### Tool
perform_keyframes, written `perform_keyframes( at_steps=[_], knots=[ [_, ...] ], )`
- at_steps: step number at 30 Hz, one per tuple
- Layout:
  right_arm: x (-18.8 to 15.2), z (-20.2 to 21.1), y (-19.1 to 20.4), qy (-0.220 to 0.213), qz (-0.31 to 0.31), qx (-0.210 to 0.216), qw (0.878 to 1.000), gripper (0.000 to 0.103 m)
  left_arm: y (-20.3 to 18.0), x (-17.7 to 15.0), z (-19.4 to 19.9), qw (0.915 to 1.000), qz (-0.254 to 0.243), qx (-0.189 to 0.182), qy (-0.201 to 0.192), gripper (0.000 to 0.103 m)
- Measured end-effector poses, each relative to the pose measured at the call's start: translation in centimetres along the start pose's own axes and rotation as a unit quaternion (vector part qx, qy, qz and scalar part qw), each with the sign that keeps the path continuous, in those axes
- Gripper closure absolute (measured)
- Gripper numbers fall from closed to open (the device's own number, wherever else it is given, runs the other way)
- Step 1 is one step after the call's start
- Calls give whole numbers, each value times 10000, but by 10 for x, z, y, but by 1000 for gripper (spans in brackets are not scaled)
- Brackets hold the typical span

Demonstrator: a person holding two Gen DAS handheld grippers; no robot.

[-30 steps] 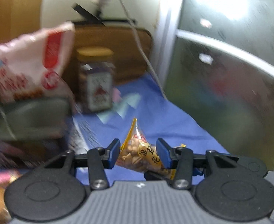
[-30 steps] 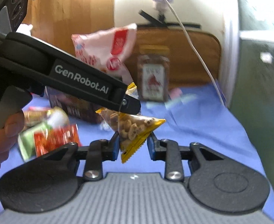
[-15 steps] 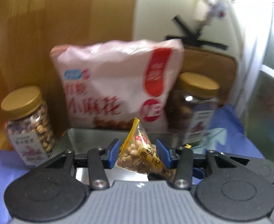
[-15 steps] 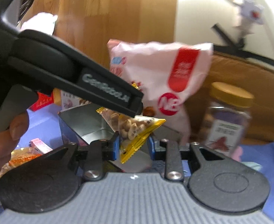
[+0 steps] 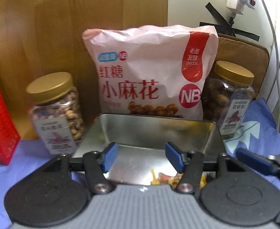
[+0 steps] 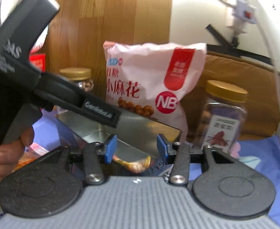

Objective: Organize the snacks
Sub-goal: 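Return to the pile and close both grippers on the clear pumpkin-seed bag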

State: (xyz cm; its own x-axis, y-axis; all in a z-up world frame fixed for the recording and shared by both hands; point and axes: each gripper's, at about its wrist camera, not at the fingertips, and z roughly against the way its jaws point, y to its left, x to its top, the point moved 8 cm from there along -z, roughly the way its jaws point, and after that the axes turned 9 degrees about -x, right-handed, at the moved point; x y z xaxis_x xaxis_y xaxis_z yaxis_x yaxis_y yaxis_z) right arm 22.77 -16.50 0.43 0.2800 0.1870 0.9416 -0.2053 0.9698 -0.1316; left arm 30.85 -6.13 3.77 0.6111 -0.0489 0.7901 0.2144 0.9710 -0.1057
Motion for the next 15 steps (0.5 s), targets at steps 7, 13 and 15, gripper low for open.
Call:
perform_keyframes(
  at_steps=[7,13,15],
  knots=[
    [-21,47,10,-23,-390,29,9992,42,8,-25,41,9992,-126,370,-31,40],
    [-40,79,38,72,-473,155,9987,42,27,-52,73,9987,-82,509,-25,40],
    [-45,86,48,122,-479,212,9986,42,39,-62,82,9985,-13,542,-24,40]
  ],
)
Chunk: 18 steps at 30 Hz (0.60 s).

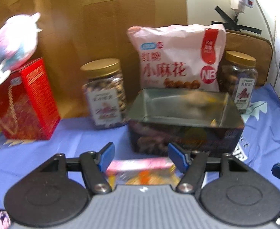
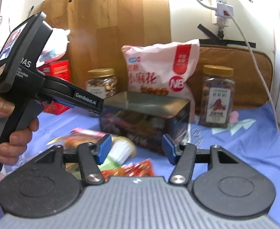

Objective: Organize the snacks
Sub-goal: 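Return to the pile and close both grippers on the clear pumpkin-seed bag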

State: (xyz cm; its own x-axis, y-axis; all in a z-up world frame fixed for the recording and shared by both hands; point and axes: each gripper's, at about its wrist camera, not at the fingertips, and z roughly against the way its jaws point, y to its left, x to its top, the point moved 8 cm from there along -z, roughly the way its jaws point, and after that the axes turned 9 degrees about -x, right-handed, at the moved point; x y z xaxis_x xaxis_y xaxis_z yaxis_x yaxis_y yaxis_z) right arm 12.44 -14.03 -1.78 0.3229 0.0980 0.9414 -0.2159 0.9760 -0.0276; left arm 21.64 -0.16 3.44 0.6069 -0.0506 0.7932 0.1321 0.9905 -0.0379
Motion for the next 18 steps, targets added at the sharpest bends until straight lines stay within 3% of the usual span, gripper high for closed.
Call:
perform_keyframes(
  at_steps=[11,18],
  knots=[
    [-22,11,61,328,201,312,9988,42,81,-48,37,9988,404,292,24,40],
    [-41,9,99,568,517,504,9958,42,118,-93,62,9965,833,41,-76,37]
  ],
)
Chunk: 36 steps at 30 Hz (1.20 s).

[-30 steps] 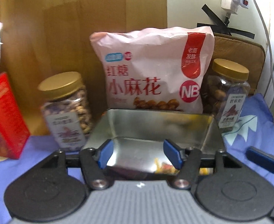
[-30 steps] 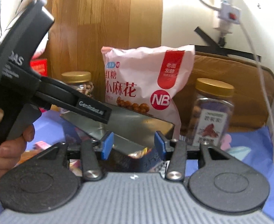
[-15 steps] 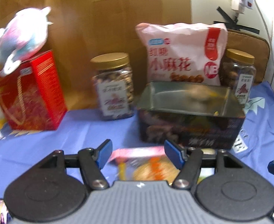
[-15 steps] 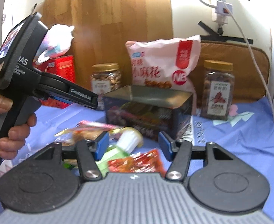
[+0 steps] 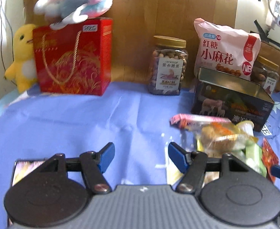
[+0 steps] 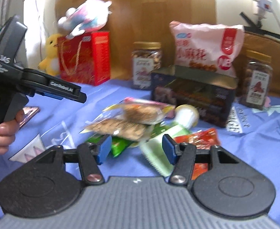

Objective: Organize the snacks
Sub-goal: 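Return to the pile and close both grippers on the clear pumpkin-seed bag, then lift the pumpkin-seed bag into the black tin box and open both grippers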

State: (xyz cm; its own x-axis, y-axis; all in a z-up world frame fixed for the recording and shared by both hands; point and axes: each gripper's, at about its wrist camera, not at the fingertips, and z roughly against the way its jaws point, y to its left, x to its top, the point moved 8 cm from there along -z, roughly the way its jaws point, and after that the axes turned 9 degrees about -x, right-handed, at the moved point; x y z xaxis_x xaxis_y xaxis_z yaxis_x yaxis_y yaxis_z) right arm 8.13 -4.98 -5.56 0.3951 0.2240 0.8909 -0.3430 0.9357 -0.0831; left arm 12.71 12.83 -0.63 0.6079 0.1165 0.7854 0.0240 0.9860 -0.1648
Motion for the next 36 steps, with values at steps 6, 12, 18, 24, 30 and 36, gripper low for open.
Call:
perform_keyframes(
  at_steps=[6,12,18,24,30,36],
  knots=[
    [0,-13,15,159,117,-55,9998,42,2,-15,6,9978,205,-621,98,33],
    [11,-13,-10,228,-610,40,9979,42,-3,-8,-4,9821,813,-1664,354,33],
    [12,-28,-35,742,-1950,660,9758,41,-15,-13,-33,9667,1190,-2137,757,35],
    [19,-38,-47,1003,-2775,1121,9489,44,-25,-19,-47,9543,1425,-2434,985,56],
    [5,-41,-26,1386,-2504,1222,9503,65,-25,-21,-42,9578,1447,-2323,881,64],
    [5,-24,-18,1243,-2349,1426,9534,100,-29,-29,-20,9572,1401,-2395,828,71]
  ],
)
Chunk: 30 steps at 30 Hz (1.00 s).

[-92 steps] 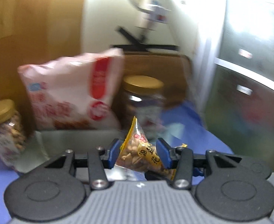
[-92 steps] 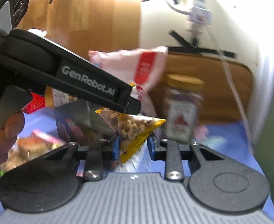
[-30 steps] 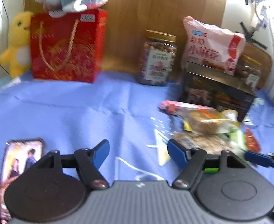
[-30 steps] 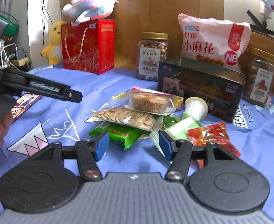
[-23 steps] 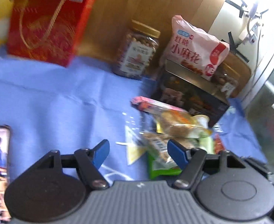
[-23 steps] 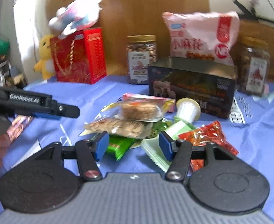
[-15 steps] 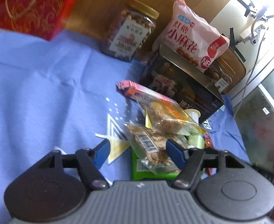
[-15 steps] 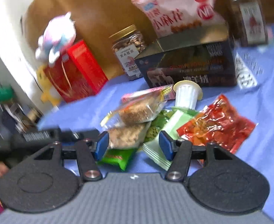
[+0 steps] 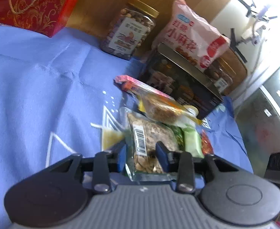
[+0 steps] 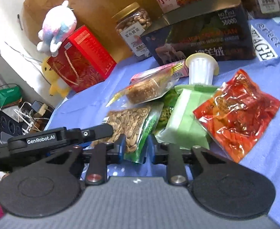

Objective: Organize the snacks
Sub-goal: 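Lift the pumpkin-seed bag into the black tin box and open both grippers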

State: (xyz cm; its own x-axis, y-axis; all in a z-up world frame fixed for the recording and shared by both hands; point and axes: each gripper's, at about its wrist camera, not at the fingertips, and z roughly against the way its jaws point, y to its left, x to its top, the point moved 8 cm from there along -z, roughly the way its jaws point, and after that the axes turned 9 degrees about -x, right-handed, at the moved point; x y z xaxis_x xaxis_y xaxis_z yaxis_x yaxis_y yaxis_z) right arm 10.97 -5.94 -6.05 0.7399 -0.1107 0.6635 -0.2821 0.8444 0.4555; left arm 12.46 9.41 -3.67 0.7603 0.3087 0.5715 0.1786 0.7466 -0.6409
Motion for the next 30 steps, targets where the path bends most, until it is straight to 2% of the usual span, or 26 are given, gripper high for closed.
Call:
perform_keyframes(
  at_steps=[3,6,7,11,13,15,16,17,18,20,22,24,26,27,28,30],
  knots=[
    [-3,15,15,-131,346,217,9991,100,-14,-12,6,9998,-125,-172,62,77],
    [-15,27,26,-355,948,29,9949,100,-28,-26,6,9991,-326,-205,171,80],
    [-20,32,28,-441,1089,-32,9931,96,-30,-31,5,9989,-345,-199,234,80],
    [-28,44,9,-650,1150,-306,9908,92,-31,-46,4,9984,-474,-24,303,79],
    [-30,45,-8,-667,1030,-484,9913,83,-29,-48,4,9987,-389,-40,338,78],
    [-31,44,-23,-617,861,-618,9925,54,-30,-47,4,9988,-361,-50,336,76],
    [-32,44,-29,-586,822,-669,9926,51,-31,-47,3,9988,-350,-57,345,68],
    [-34,43,-33,-556,835,-709,9924,51,-32,-47,1,9988,-324,-72,353,57],
    [-35,39,-36,-500,849,-759,9922,51,-33,-46,0,9989,-285,-127,343,52],
    [-35,35,-40,-479,828,-718,9928,50,-35,-46,-2,9989,-263,-222,332,48],
    [-36,32,-35,-498,913,-614,9927,39,-37,-46,-7,9985,-257,-317,353,48],
    [-39,28,-25,-527,1179,-559,9900,27,-40,-46,-17,9981,-248,-394,405,52],
    [-45,22,-14,-626,1624,-681,9824,18,-44,-47,-25,9975,-354,-407,461,69],
    [-48,20,-8,-678,1807,-804,9779,14,-44,-48,-27,9976,-410,-320,461,71],
    [-51,18,-4,-706,1972,-912,9736,13,-45,-48,-27,9973,-501,-282,466,73],
    [-53,18,-1,-694,2118,-809,9715,12,-43,-50,-25,9969,-443,-384,522,77]
  ],
)
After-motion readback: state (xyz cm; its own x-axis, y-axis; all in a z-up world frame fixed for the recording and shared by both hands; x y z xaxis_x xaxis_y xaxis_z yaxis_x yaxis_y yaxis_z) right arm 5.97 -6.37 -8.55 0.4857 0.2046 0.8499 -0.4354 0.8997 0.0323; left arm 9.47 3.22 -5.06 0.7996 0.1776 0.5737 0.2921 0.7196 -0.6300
